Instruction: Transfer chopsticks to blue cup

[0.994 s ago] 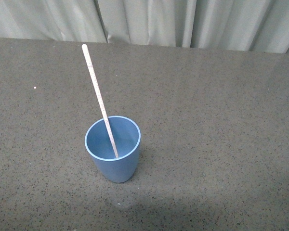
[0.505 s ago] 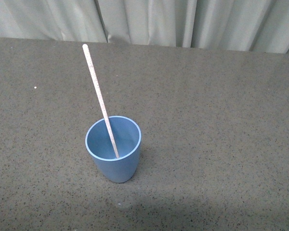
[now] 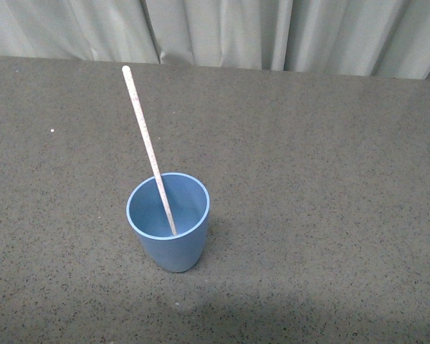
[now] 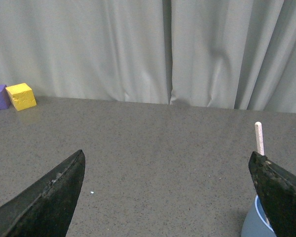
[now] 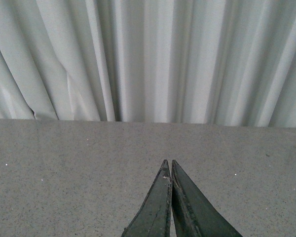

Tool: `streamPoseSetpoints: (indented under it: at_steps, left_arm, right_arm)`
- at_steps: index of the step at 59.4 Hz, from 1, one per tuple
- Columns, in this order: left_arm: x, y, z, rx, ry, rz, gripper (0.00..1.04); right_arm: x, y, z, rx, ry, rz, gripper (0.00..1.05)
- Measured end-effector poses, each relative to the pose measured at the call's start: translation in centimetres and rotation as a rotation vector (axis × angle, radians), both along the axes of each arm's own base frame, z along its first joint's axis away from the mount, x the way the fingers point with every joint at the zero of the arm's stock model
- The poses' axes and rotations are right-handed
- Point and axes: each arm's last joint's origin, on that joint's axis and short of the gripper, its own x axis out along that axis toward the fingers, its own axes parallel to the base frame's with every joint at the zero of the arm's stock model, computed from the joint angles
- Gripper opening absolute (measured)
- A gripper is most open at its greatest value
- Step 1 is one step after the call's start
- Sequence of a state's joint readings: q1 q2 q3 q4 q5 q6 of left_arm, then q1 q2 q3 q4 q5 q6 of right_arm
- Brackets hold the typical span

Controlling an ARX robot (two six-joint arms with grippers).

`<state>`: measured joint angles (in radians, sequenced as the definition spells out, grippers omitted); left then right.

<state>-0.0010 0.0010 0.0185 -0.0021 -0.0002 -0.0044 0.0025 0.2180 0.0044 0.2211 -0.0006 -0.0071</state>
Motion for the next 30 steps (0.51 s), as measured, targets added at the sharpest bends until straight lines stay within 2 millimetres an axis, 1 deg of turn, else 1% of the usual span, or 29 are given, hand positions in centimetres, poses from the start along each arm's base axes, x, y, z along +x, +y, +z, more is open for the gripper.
streamPoseSetpoints:
  at_steps: [12,16,20,28,30]
  left_arm:
    - [0.0,0.0,0.0,0.0,0.0,0.0,0.98]
    - [0.0,0.0,0.0,0.0,0.0,0.0,0.98]
    - [0.0,0.0,0.0,0.0,0.0,0.0,0.98]
    - [0.0,0.0,0.0,0.0,0.0,0.0,0.98]
    - [0.0,0.0,0.0,0.0,0.0,0.0,0.98]
  right_arm:
    - [-0.3,0.0,0.0,0.0,0.0,0.0,0.01]
    - [-1.0,0.0,-0.5,0.0,0.035,0.001,0.01]
    - [-1.3,0.0,-0.3,0.0,0.006,0.0,0.01]
    - [-1.3,0.0,-0.3,0.0,0.005,0.0,0.01]
    - [-1.3,0.0,-0.3,0.0,0.005,0.0,0.03]
